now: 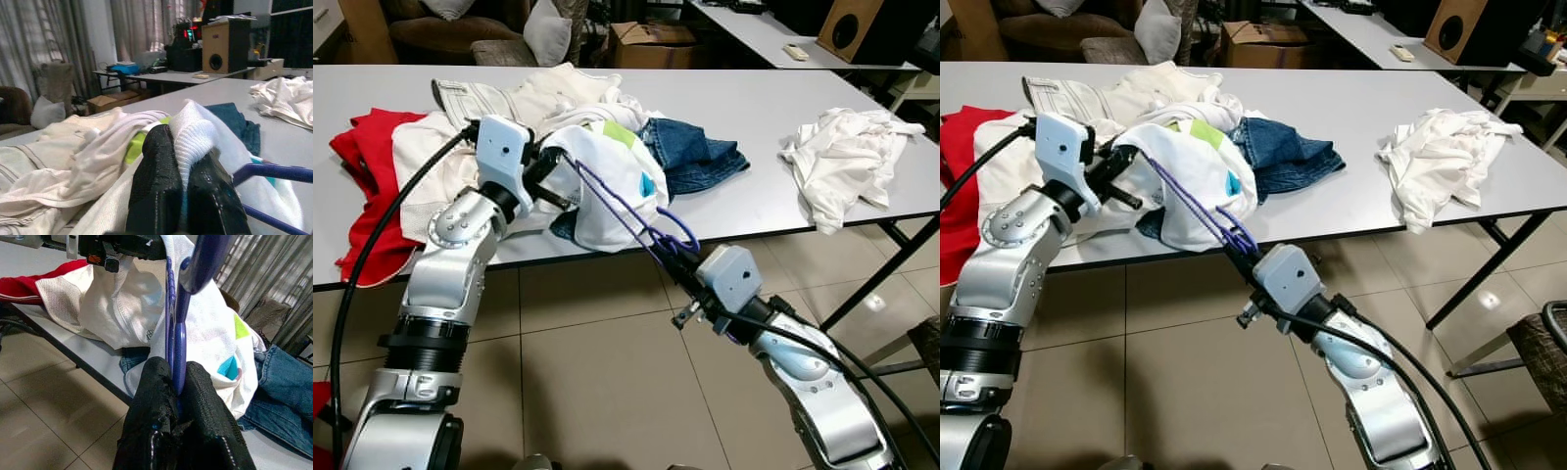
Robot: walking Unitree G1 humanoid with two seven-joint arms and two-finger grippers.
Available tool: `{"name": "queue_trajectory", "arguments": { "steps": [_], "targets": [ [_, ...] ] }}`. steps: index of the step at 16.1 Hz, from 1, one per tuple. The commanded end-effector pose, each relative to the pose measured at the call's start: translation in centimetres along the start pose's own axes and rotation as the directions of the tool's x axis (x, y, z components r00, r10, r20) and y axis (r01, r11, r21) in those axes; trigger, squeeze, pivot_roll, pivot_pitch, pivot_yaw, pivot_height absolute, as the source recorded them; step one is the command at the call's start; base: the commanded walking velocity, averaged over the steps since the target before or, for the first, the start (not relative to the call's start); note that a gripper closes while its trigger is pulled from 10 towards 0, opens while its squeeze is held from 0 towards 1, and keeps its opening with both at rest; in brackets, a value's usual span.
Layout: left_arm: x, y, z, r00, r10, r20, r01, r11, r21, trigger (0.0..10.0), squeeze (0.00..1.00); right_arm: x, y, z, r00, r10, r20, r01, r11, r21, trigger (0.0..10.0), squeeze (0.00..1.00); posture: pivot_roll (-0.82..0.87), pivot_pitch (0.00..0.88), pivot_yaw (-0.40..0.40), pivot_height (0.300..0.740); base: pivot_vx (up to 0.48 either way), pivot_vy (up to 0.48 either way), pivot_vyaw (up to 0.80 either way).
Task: Hang hanger
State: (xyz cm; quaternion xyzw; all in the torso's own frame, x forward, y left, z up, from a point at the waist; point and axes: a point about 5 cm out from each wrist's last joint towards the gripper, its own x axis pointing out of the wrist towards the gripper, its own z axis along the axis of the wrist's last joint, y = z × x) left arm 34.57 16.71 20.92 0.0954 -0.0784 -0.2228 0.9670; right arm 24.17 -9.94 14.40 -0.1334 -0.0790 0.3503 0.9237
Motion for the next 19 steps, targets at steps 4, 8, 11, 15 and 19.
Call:
{"name": "queue_trajectory", "arguments": {
  "steps": [4,8,11,15,19],
  "targets": [
    [0.7,-2.3,1.2,0.989,-0.148,0.014,0.147,0.989,0.009,0.0,0.0,1.2,-0.3,0.2,0.999,-0.036,-0.003,0.036,0.996,0.076,10.0,0.0,-0.11,0.0,-0.067,0.74,0.0,0.0,0.0],
    [-0.3,-0.1,2.1,0.995,-0.096,0.003,0.096,0.995,0.037,0.0,0.0,0.9,-0.9,-1.6,0.978,-0.156,-0.14,0.201,0.891,0.407,10.0,0.0,-0.11,0.0,-0.069,0.74,0.0,0.0,0.0],
    [-0.9,1.7,2.8,0.999,-0.037,-0.002,0.038,0.997,0.067,0.0,0.0,0.7,-2.1,-2.9,0.947,-0.21,-0.245,0.311,0.798,0.517,10.0,0.0,-0.11,0.0,-0.073,0.74,0.0,0.0,0.0],
    [-0.9,4.0,5.0,0.985,0.114,0.131,-0.125,0.989,0.077,0.0,0.0,1.6,-7.5,0.4,0.921,-0.375,-0.105,0.361,0.721,0.591,10.0,0.0,-0.1,0.0,-0.078,0.74,0.0,0.0,0.0],
    [-0.7,3.7,7.6,0.97,0.047,0.239,-0.071,0.993,0.096,0.0,0.0,1.1,-9.1,2.3,0.925,-0.378,-0.034,0.312,0.706,0.636,10.0,0.0,-0.1,0.0,-0.082,0.74,0.0,0.0,0.0]
  ]
}}
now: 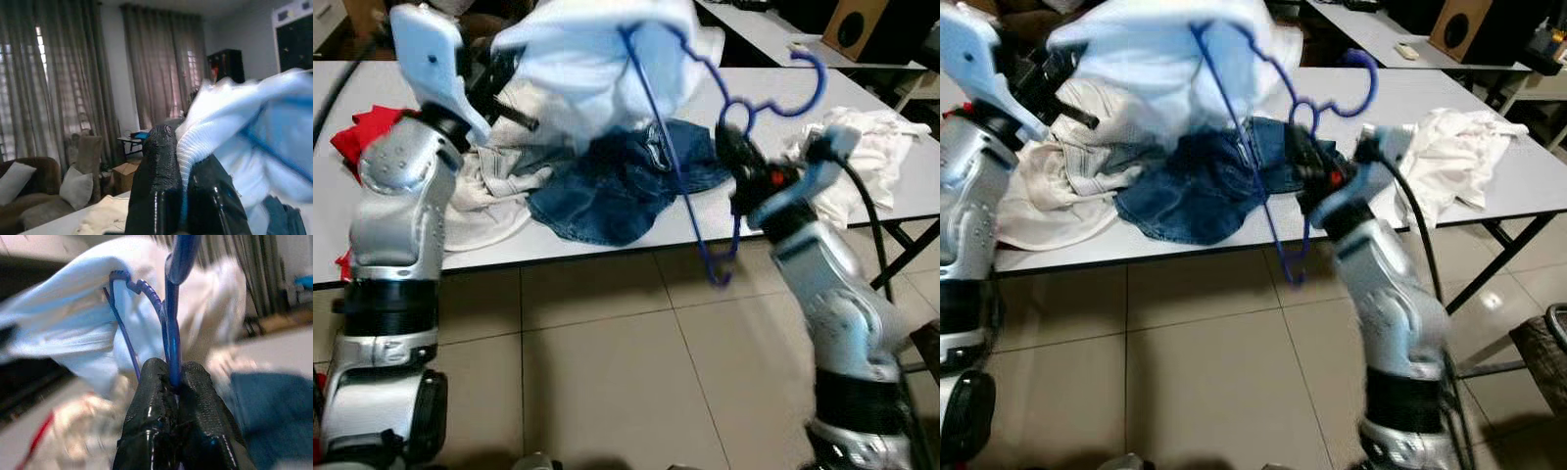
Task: Hang hanger
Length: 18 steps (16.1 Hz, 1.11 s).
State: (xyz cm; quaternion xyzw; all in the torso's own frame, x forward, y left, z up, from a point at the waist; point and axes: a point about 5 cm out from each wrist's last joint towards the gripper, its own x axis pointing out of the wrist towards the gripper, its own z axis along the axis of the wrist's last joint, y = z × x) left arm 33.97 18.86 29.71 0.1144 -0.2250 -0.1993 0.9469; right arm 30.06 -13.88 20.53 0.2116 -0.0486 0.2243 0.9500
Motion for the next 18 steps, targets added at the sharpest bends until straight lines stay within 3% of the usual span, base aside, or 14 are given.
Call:
{"name": "queue_trajectory", "arguments": {
  "steps": [1,3,4,5,6,7,8,9,11,13,15,16,17,18],
  "targets": [
    [-0.6,-0.9,-1.5,0.996,-0.046,-0.08,0.046,0.999,0.001,0.0,0.0,-1.6,-2.4,-3.6,0.96,-0.139,-0.243,0.119,0.988,-0.096,10.0,0.0,-0.11,0.0,-0.083,0.74,0.0,0.0,0.0],
    [-0.7,-2.0,-2.4,0.993,-0.062,-0.102,0.063,0.998,0.004,0.0,0.0,-3.4,-3.2,-6.7,0.893,-0.198,-0.404,0.176,0.98,-0.091,10.0,0.0,-0.11,0.0,-0.085,0.74,0.0,0.0,0.0],
    [-0.5,-2.4,-2.7,0.993,-0.062,-0.097,0.062,0.998,-0.001,0.9,0.0,-3.8,-2.9,-7.3,0.882,-0.185,-0.434,0.166,0.983,-0.082,10.0,0.0,-0.11,0.0,-0.083,0.74,0.0,0.0,0.0],
    [-0.4,-2.6,-2.7,0.993,-0.064,-0.095,0.064,0.998,-0.002,0.9,0.0,-3.8,-2.7,-7.2,0.884,-0.174,-0.435,0.15,0.985,-0.088,10.0,0.0,-0.11,0.0,-0.083,0.74,0.0,0.0,0.0],
    [-0.1,-2.8,-2.5,0.994,-0.069,-0.09,0.069,0.998,0.002,1.9,0.0,-3.6,-1.7,-6.7,0.907,-0.1,-0.408,0.067,0.993,-0.095,10.0,0.0,-0.11,0.0,-0.076,0.74,0.0,0.0,0.0],
    [0.2,-2.9,-2.4,0.993,-0.073,-0.089,0.074,0.997,0.012,2.2,0.0,-3.3,-0.9,-6.2,0.924,-0.038,-0.381,0.003,0.996,-0.093,10.0,0.0,-0.12,0.0,-0.074,0.74,0.0,0.0,0.0],
    [0.4,-3.1,-2.1,0.993,-0.086,-0.081,0.088,0.996,0.02,1.7,0.0,-2.8,-0.4,-5.3,0.951,-0.024,-0.308,-0.012,0.993,-0.114,10.0,0.0,-0.12,0.0,-0.074,0.74,0.0,0.0,0.0],
    [0.5,-3.5,-1.9,0.993,-0.1,-0.066,0.101,0.995,0.014,0.4,0.0,-2.2,-0.5,-4.1,0.978,-0.051,-0.203,0.036,0.996,-0.077,10.0,0.0,-0.12,0.0,-0.073,0.74,0.0,0.0,0.0],
    [0.5,-4.0,-2.0,0.989,-0.128,-0.071,0.13,0.991,0.022,0.0,0.0,-1.6,-1.1,-2.2,0.99,-0.137,-0.039,0.138,0.99,0.025,10.0,0.0,-0.11,0.0,-0.075,0.74,0.0,0.0,0.0],
    [0.1,-4.5,-2.8,0.978,-0.167,-0.127,0.176,0.982,0.063,0.0,0.0,-1.8,-0.9,-2.8,0.99,-0.103,-0.095,0.105,0.994,0.014,10.0,0.0,-0.11,0.0,-0.077,0.74,0.0,0.0,0.0],
    [-0.5,-5.2,-4.3,0.954,-0.203,-0.22,0.233,0.965,0.119,0.0,0.0,-3.0,0.3,-5.8,0.949,0.014,-0.314,-0.065,0.986,-0.151,10.0,0.0,-0.11,0.0,-0.08,0.74,0.0,0.0,0.0],
    [-0.7,-5.6,-4.8,0.945,-0.214,-0.248,0.253,0.958,0.138,0.0,0.0,-3.1,1.4,-5.6,0.957,0.08,-0.278,-0.103,0.992,-0.068,10.0,0.0,-0.11,0.0,-0.08,0.74,0.0,0.0,0.0],
    [-0.7,-6.0,-4.9,0.943,-0.228,-0.242,0.262,0.958,0.118,0.0,0.0,-3.2,1.6,-5.7,0.954,0.083,-0.288,-0.1,0.994,-0.046,10.0,0.0,-0.11,0.0,-0.079,0.74,0.0,0.0,0.0],
    [-0.7,-6.7,-4.7,0.941,-0.254,-0.223,0.278,0.957,0.084,0.0,0.0,-3.3,0.2,-6.6,0.943,-0.048,-0.33,0.037,0.999,-0.039,10.0,0.0,-0.11,0.0,-0.079,0.74,0.0,0.0,0.0]
  ]
}}
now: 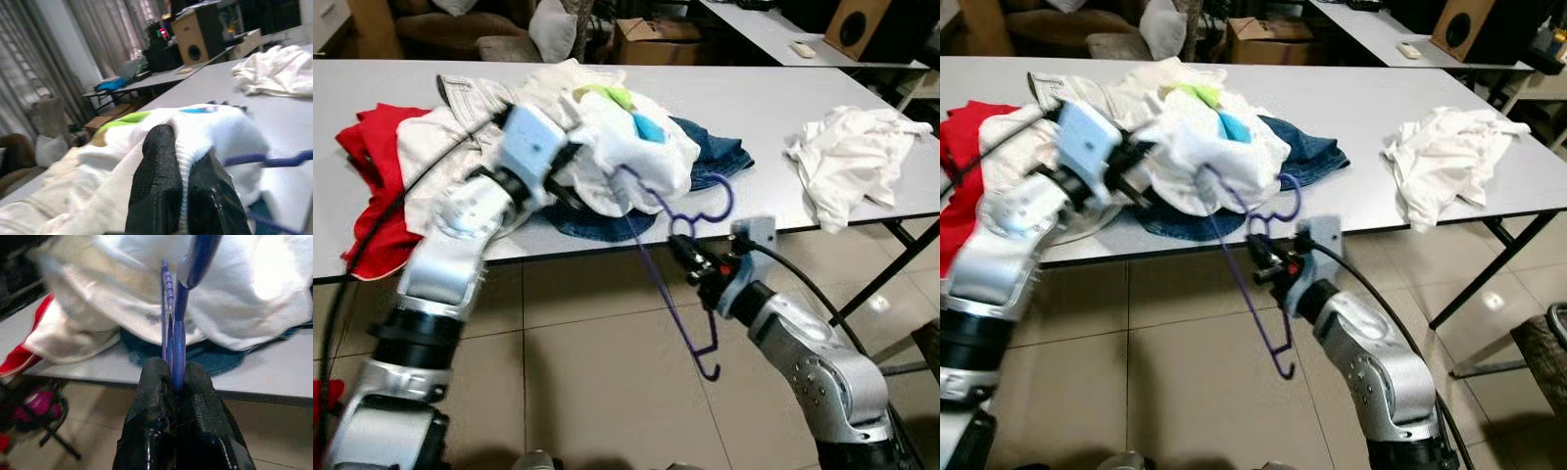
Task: Hang hanger
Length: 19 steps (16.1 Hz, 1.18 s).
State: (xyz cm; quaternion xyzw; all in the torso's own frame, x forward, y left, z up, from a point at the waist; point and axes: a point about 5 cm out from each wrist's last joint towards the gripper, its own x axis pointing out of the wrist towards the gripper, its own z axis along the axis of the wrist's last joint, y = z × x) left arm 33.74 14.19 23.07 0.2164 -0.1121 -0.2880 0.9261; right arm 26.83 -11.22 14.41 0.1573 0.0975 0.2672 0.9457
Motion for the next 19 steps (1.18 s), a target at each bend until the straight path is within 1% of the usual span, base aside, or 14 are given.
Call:
{"name": "queue_trajectory", "arguments": {
  "steps": [1,2,3,4,6,7,8,9,11,12,16,17,18,19],
  "targets": [
    [0.0,-0.6,0.6,0.999,-0.035,0.03,0.035,0.999,-0.008,0.0,0.0,-0.3,-2.0,-0.3,0.989,-0.148,-0.012,0.149,0.988,0.05,10.0,0.0,-0.11,0.0,-0.079,0.74,0.0,0.0,0.0],
    [0.0,-0.8,0.8,0.998,-0.04,0.048,0.041,0.999,-0.024,0.0,0.0,-0.4,-2.9,-0.5,0.975,-0.221,0.005,0.218,0.968,0.121,10.0,0.0,-0.11,0.0,-0.077,0.74,0.0,0.0,0.0],
    [0.1,-0.2,1.5,0.996,0.016,0.093,-0.01,0.998,-0.06,0.0,0.0,-0.7,-2.8,-0.3,0.981,-0.186,0.062,0.164,0.952,0.259,10.0,0.0,-0.11,0.0,-0.077,0.74,0.0,0.0,0.0],
    [0.1,0.4,1.9,0.991,0.06,0.119,-0.051,0.996,-0.077,0.0,0.0,-0.9,-2.4,-0.5,0.99,-0.119,0.076,0.092,0.952,0.293,10.0,0.0,-0.11,0.0,-0.076,0.74,0.0,0.0,0.0],
    [0.1,0.5,2.4,0.987,0.057,0.148,-0.043,0.995,-0.093,0.0,0.0,-1.1,-1.9,-1.4,0.999,-0.042,0.018,0.036,0.964,0.263,10.0,0.0,-0.11,0.0,-0.075,0.74,0.0,0.0,0.0],
    [0.1,0.5,2.9,0.981,0.055,0.186,-0.031,0.991,-0.13,0.0,0.0,-1.0,-1.2,-1.5,1.0,0.024,0.006,-0.025,0.966,0.258,10.0,0.0,-0.11,0.0,-0.072,0.74,0.0,0.0,0.0],
    [0.1,0.4,3.1,0.979,0.054,0.197,-0.023,0.988,-0.155,0.0,0.0,-0.9,-1.0,-1.6,0.999,0.041,-0.024,-0.036,0.984,0.177,10.0,0.0,-0.11,0.0,-0.072,0.74,0.0,0.0,0.0],
    [0.3,0.0,3.2,0.979,0.036,0.201,0.0,0.985,-0.174,0.0,0.0,-0.6,-0.6,-2.2,0.994,0.064,-0.088,-0.062,0.998,0.021,10.0,0.0,-0.11,0.0,-0.07,0.74,0.0,0.0,0.0],
    [0.5,-0.4,2.9,0.983,0.013,0.184,0.018,0.986,-0.165,0.0,0.0,-0.2,-0.5,-2.2,0.992,0.044,-0.117,-0.062,0.986,-0.155,10.0,0.0,-0.1,0.0,-0.069,0.74,0.0,0.0,0.0],
    [0.6,-0.5,2.8,0.983,0.009,0.182,0.022,0.985,-0.17,0.0,0.0,0.0,-0.7,-2.0,0.993,0.018,-0.112,-0.045,0.969,-0.242,10.0,0.0,-0.11,0.0,-0.069,0.74,0.0,0.0,0.0],
    [0.6,-0.9,2.8,0.984,-0.018,0.175,0.051,0.981,-0.186,0.0,0.0,0.5,-0.6,-0.3,1.0,-0.014,-0.019,0.004,0.892,-0.451,10.0,0.0,-0.1,0.0,-0.065,0.74,0.0,0.0,0.0],
    [0.6,-1.0,2.8,0.984,-0.024,0.176,0.059,0.98,-0.191,0.0,0.0,0.7,-0.5,0.0,1.0,-0.007,0.0,0.006,0.876,-0.482,10.0,0.0,-0.1,0.0,-0.064,0.74,0.0,0.0,0.0],
    [0.7,-1.1,2.8,0.984,-0.026,0.179,0.061,0.979,-0.196,0.0,0.0,0.8,0.0,0.3,0.999,0.035,0.016,-0.02,0.837,-0.547,10.0,0.0,-0.1,0.0,-0.063,0.74,0.0,0.0,0.0],
    [0.8,-0.9,2.8,0.984,-0.005,0.18,0.041,0.979,-0.198,0.0,0.0,0.7,1.0,0.4,0.994,0.113,0.0,-0.09,0.789,-0.608,10.0,0.0,-0.1,0.0,-0.063,0.74,0.0,0.0,0.0]
  ]
}}
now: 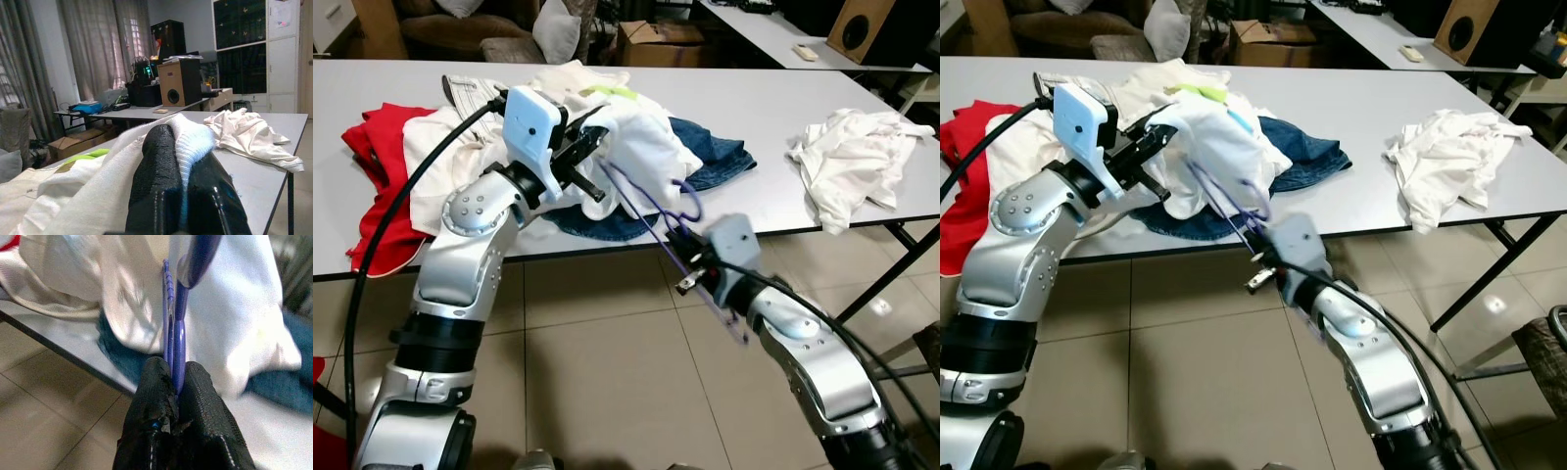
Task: Hang hanger
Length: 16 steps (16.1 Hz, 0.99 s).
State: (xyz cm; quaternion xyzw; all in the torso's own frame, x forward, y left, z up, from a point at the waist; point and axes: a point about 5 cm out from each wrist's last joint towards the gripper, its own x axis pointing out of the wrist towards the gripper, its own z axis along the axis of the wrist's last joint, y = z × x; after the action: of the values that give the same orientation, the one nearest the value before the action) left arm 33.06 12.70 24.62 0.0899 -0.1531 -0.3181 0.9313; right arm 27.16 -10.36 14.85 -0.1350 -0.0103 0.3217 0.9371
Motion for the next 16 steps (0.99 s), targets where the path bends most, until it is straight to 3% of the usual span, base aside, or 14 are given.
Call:
{"name": "queue_trajectory", "arguments": {
  "steps": [1,4,6,9,13,16],
  "targets": [
    [0.6,0.1,0.7,1.0,0.01,0.022,-0.01,1.0,0.014,0.0,0.0,-0.2,0.9,0.3,0.997,0.077,0.017,-0.076,0.995,-0.059,10.0,0.0,-0.1,0.0,-0.063,0.74,0.0,0.0,0.0],
    [0.6,1.2,0.5,0.997,0.082,0.004,-0.082,0.996,0.022,0.0,0.0,-0.7,1.5,-0.2,0.993,0.117,0.012,-0.115,0.988,-0.098,10.0,0.0,-0.1,0.0,-0.056,0.74,0.0,0.0,0.0],
    [0.6,0.6,0.5,1.0,0.03,0.008,-0.03,1.0,-0.004,0.0,0.0,-0.5,1.0,-0.1,0.997,0.076,0.03,-0.073,0.993,-0.097,10.0,0.0,-0.1,0.0,-0.056,0.74,0.0,0.0,0.0],
    [0.1,-1.0,0.2,0.991,-0.129,-0.026,0.129,0.992,-0.015,0.0,0.0,0.4,0.7,0.3,0.996,0.031,0.081,-0.031,1.0,0.001,10.0,0.0,-0.11,0.0,-0.05,0.74,0.0,0.0,0.0],
    [0.1,-1.1,0.3,0.993,-0.115,-0.023,0.114,0.992,-0.059,0.0,0.0,0.8,1.5,-0.4,0.996,0.061,0.069,-0.068,0.992,0.107,10.0,0.0,-0.1,0.0,-0.057,0.74,0.0,0.0,0.0],
    [0.2,-0.9,1.1,0.995,-0.102,0.023,0.104,0.986,-0.131,0.0,0.0,0.6,0.6,-1.8,0.995,-0.098,0.023,0.084,0.936,0.343,10.0,0.0,-0.09,0.0,-0.06,0.74,0.0,0.0,0.0]
  ]
}}
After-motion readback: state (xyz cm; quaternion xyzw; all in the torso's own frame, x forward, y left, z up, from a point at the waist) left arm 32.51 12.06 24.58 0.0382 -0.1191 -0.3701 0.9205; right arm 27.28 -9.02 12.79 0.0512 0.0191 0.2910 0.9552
